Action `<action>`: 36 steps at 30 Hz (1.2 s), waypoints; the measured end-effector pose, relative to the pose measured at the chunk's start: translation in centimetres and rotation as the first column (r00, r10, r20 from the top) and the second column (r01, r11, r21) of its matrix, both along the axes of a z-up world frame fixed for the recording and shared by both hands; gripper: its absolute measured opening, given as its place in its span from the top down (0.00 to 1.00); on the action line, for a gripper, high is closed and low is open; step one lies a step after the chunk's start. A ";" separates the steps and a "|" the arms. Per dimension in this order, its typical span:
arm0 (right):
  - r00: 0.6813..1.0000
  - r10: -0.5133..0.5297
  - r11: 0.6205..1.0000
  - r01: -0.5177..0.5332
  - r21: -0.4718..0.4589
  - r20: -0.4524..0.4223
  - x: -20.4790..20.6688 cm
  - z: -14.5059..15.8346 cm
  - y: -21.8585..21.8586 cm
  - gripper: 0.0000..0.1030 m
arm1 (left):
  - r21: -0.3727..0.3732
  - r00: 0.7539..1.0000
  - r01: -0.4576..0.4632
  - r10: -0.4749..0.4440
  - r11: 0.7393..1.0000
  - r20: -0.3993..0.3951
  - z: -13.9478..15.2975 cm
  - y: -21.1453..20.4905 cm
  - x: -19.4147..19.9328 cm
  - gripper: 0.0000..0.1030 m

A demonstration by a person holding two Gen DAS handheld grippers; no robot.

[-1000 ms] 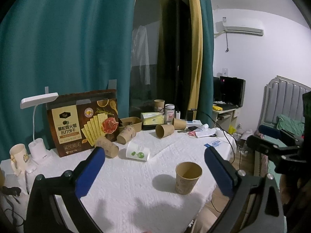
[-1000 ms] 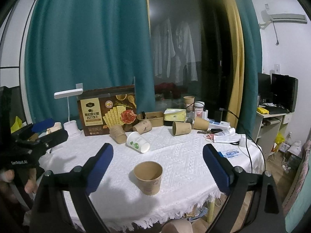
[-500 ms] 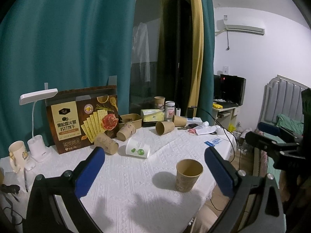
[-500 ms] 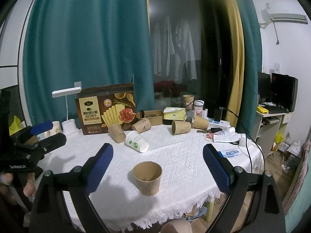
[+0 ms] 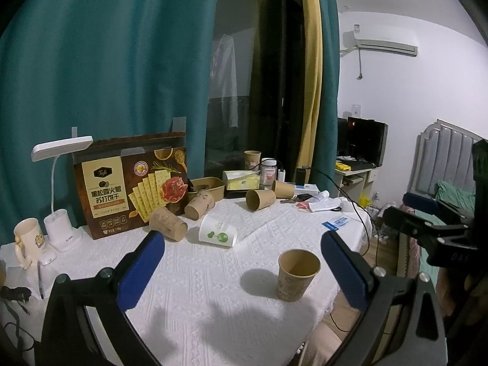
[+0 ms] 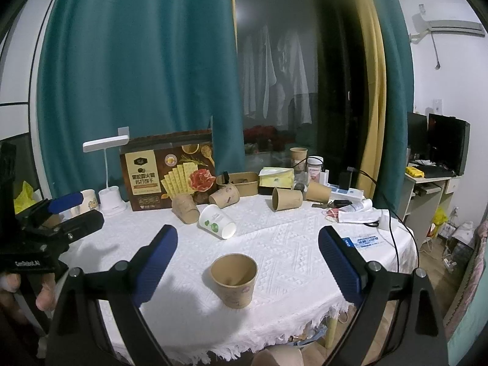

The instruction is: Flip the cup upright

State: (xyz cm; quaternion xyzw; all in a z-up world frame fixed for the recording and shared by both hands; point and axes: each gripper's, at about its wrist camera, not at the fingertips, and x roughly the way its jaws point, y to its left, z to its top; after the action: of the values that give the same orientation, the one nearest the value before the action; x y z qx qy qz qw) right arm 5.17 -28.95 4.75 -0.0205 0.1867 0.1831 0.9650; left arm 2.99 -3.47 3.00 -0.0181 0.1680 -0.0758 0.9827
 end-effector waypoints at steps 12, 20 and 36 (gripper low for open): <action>1.000 -0.001 1.000 0.001 0.001 -0.001 0.0 0.0 0.0 0.10 | -0.009 1.000 -0.012 0.012 1.000 0.002 0.1 0.1 -0.2 0.01; 1.000 0.001 1.000 -0.001 0.003 -0.005 -0.1 0.0 0.2 0.10 | -0.020 1.000 -0.021 0.021 1.000 -0.004 0.3 0.2 -0.1 0.01; 1.000 0.002 1.000 -0.002 0.003 -0.008 -0.1 0.0 0.3 0.10 | -0.016 1.000 -0.020 0.020 1.000 -0.001 0.4 0.1 -0.3 0.01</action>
State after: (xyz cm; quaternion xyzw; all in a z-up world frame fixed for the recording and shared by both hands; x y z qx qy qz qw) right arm 5.07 -28.62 4.71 -0.0183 0.1901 0.1846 0.9641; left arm 2.70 -3.38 3.44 -0.0277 0.1674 -0.0675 0.9832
